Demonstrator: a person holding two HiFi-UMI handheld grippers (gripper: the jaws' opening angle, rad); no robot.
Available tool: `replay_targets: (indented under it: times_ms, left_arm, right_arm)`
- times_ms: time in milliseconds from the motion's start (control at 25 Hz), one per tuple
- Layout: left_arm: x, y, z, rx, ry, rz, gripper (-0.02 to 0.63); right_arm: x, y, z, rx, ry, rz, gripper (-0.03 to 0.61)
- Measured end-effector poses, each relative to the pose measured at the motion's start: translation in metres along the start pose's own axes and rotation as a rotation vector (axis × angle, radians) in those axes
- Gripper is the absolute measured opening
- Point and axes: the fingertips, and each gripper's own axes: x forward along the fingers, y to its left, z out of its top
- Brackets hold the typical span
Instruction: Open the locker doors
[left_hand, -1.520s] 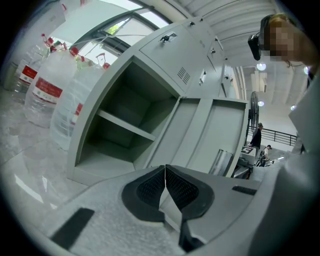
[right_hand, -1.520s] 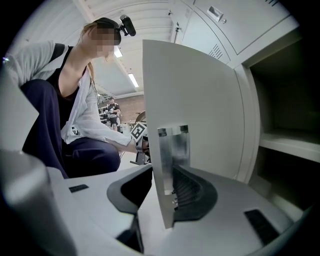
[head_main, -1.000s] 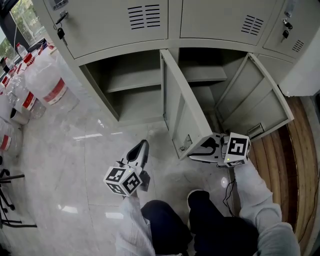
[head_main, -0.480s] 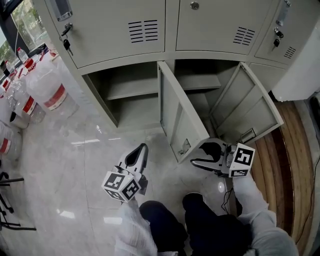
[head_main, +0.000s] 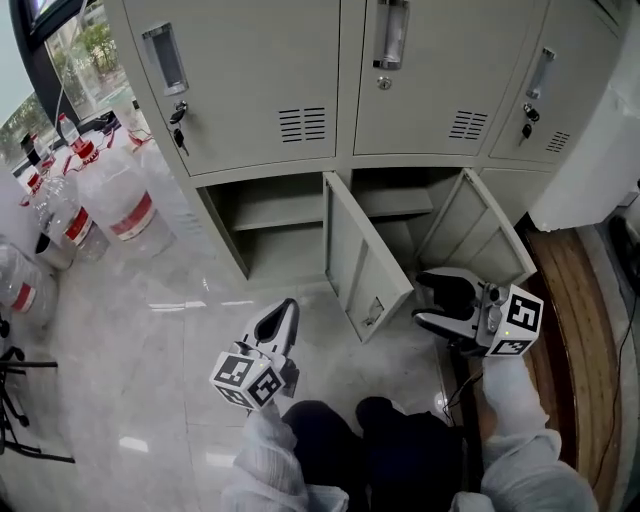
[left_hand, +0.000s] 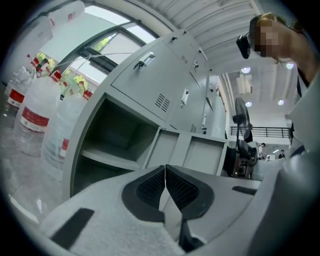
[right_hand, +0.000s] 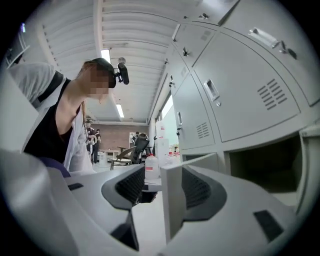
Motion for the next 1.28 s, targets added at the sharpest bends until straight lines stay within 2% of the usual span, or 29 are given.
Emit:
replay_targets:
  times_ms: [240, 400, 560, 680, 880, 1040, 1280]
  left_arm:
    - [-0.014, -0.01, 0.041, 0.078, -0.001, -0.003, 0.011]
    - [-0.022, -0.013, 0.072, 0.127, -0.028, -0.004, 0.011]
    - [-0.024, -0.018, 0.1, 0.165, -0.051, -0.009, 0.011]
    - [-0.02, -0.022, 0.119, 0.188, -0.045, 0.0, 0.011]
    - [-0.016, -0.031, 0.154, 0.215, -0.002, 0.039, 0.011]
    - [-0.02, -0.039, 0.182, 0.219, 0.028, 0.065, 0.011]
    - [-0.038, -0.042, 0.225, 0.264, 0.042, 0.099, 0.011]
  right_arm:
    - [0.023, 0.015, 0.065, -0.147, -0.006, 0.035, 0.212]
    - [0.043, 0.009, 0.114, -0.223, -0.049, -0.005, 0.212]
    - [0.059, 0.003, 0.146, -0.265, -0.082, -0.066, 0.212]
    - [0.068, -0.009, 0.159, -0.229, -0.098, -0.113, 0.212]
    - [0.091, -0.035, 0.166, -0.164, -0.012, -0.2, 0.212]
    - [0.123, -0.042, 0.184, -0.072, -0.007, -0.205, 0.212]
    - [0.168, -0.042, 0.197, -0.011, 0.032, -0.239, 0.212]
